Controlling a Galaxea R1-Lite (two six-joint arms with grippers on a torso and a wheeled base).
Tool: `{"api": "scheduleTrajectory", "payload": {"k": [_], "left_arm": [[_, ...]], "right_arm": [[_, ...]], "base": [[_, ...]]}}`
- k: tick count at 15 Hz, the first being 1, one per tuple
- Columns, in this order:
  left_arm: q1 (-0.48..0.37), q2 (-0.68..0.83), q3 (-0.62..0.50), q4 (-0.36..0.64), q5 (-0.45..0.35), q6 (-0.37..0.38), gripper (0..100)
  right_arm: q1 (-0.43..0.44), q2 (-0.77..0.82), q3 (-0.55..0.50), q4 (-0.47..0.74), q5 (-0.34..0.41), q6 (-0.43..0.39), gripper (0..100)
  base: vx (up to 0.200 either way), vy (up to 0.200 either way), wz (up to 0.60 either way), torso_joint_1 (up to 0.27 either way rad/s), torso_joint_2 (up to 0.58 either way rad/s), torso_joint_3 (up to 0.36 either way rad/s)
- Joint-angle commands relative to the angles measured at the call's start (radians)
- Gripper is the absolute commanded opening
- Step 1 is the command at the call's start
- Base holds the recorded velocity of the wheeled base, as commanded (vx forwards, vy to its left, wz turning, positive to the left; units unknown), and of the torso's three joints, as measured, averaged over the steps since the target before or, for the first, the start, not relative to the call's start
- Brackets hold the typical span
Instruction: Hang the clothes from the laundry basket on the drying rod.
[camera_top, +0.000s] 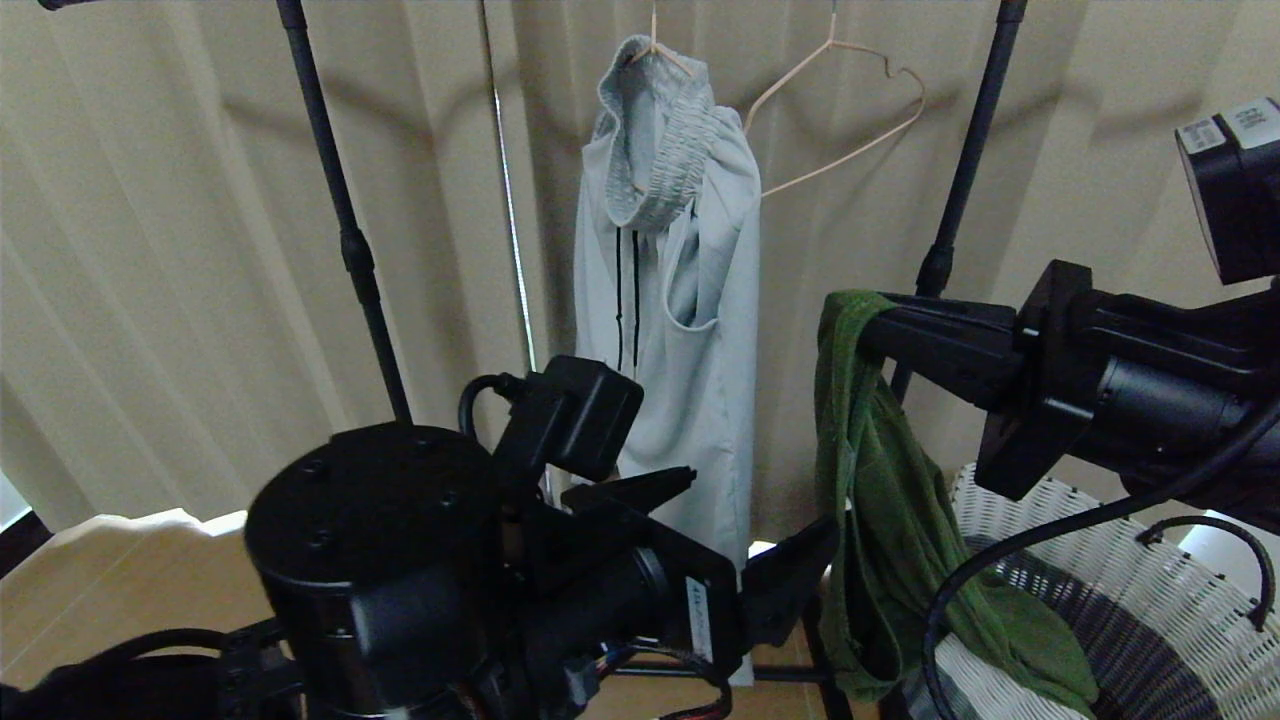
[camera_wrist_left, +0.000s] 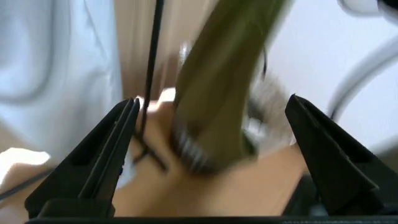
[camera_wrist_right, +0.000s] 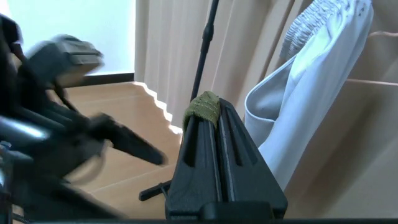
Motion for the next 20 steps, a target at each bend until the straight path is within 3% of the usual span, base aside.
{"api": "scheduleTrajectory", "payload": {"k": [1,4,7,13,20], "left_arm": [[-0.042,0.087,0.018,-0.048,0.007,-0.013,100],[-0.065,0.091,0.03,-0.082,0.011,-0.011,100],[-0.008,0.137,0.013,-0.138,0.026,-0.008,100],[0.021,0.264,-0.018,-0.142,0.096,-0.003,100],[0.058,0.298,-0.038,-0.143,0.107,0.01,100]], "right_arm": [[0.001,-0.003,-0.003,0.0,0.0,-0.001,0],[0.001,0.003,-0.004,0.0,-0.001,-0.001,0],[0.001,0.003,-0.004,0.0,0.0,-0.001,0],[0.013,0.003,-0.004,0.0,0.0,-0.001,0],[0.045,0.032,-0.038,-0.025,0.003,0.002,0]], "base": [[0.0,0.0,0.0,0.0,0.0,0.0],[0.0,0.0,0.0,0.0,0.0,0.0],[0.0,0.0,0.0,0.0,0.0,0.0],[0.0,0.0,0.0,0.0,0.0,0.0],[0.0,0.0,0.0,0.0,0.0,0.0]]}}
